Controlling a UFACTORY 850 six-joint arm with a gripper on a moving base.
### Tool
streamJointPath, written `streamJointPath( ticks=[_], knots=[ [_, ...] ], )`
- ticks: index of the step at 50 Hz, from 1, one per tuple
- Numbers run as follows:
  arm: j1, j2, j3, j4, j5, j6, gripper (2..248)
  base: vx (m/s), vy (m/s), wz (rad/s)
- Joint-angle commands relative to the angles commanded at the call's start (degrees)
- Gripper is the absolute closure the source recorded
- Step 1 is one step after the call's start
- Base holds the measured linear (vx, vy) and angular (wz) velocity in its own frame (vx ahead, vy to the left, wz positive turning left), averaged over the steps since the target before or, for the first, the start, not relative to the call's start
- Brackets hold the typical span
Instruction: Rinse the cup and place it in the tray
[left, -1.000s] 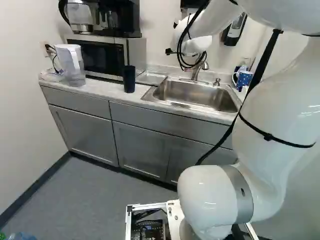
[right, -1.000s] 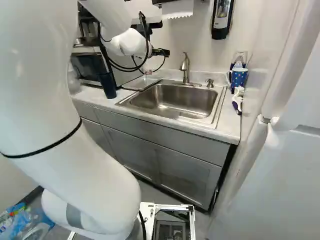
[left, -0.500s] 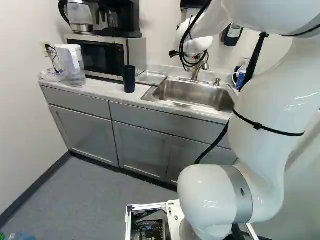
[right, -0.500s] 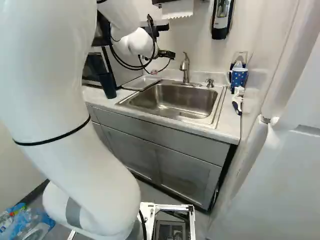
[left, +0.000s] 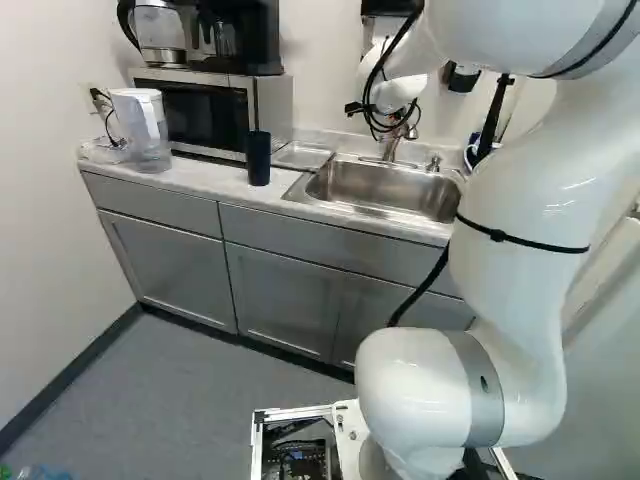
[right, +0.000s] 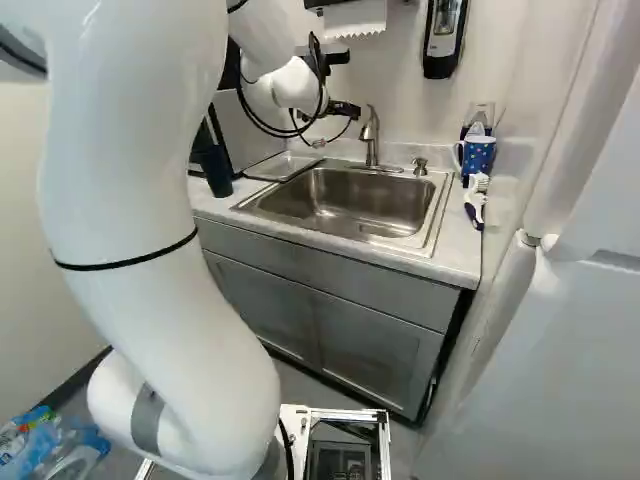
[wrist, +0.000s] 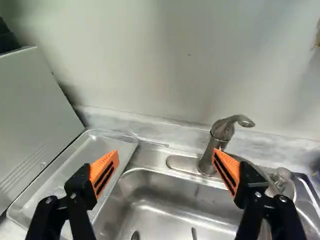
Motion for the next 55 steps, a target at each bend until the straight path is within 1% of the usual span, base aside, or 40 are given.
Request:
streamJointPath(
  ticks=[27,44,55],
  knots=[
    [-2.2,-4.5,-5.0,0.0,0.0,0.0,3,0.000,0.000,0.000],
    [-3.0,-6.7,-7.6,0.0,0.8,0.0,3,0.000,0.000,0.000],
    [-3.1,-7.0,-8.0,0.0,1.9,0.0,3,0.000,0.000,0.000]
  ],
)
